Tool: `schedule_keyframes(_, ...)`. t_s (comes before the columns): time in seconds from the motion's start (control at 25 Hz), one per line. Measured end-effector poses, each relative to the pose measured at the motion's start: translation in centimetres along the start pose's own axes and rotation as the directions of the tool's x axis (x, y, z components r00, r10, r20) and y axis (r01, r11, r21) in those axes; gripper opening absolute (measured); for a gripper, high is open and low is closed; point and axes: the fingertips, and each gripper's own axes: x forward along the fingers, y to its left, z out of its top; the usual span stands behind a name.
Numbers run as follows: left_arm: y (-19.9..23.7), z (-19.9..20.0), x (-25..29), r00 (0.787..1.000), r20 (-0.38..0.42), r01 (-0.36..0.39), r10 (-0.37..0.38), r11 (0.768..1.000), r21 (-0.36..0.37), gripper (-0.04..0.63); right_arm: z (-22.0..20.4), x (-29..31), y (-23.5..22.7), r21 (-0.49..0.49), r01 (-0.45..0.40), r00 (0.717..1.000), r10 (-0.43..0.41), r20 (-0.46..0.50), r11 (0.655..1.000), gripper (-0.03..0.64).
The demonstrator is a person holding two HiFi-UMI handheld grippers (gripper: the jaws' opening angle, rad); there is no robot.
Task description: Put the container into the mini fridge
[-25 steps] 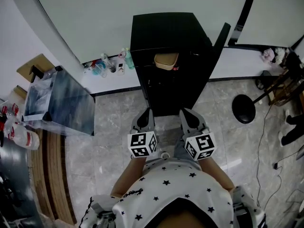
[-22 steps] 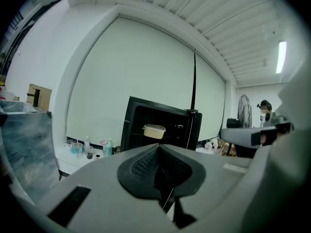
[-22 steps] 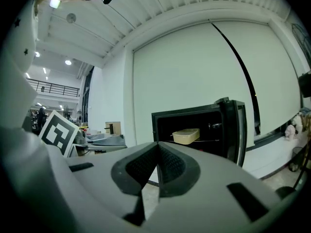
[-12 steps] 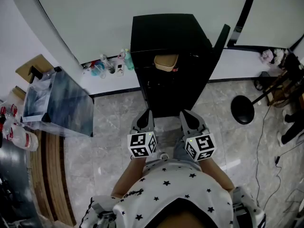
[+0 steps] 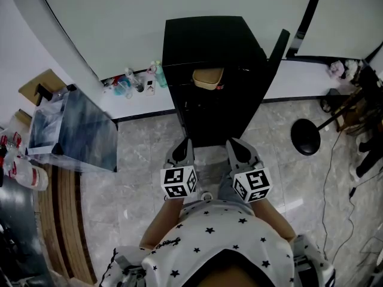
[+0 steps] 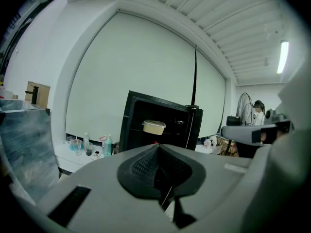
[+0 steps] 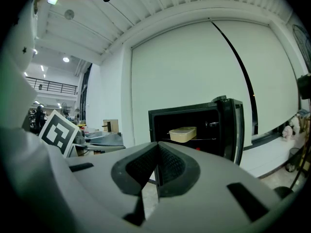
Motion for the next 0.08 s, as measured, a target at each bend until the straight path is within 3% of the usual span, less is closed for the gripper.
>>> schedule_keyframes(0.08, -0.03, 0.17, 0.10, 1.000, 0.001, 0.001, -0.001, 1.000, -0.001, 0.012, 0.09, 0.09, -0.01, -0.004, -0.002, 1.000, 0.002, -0.001, 1.000, -0.008)
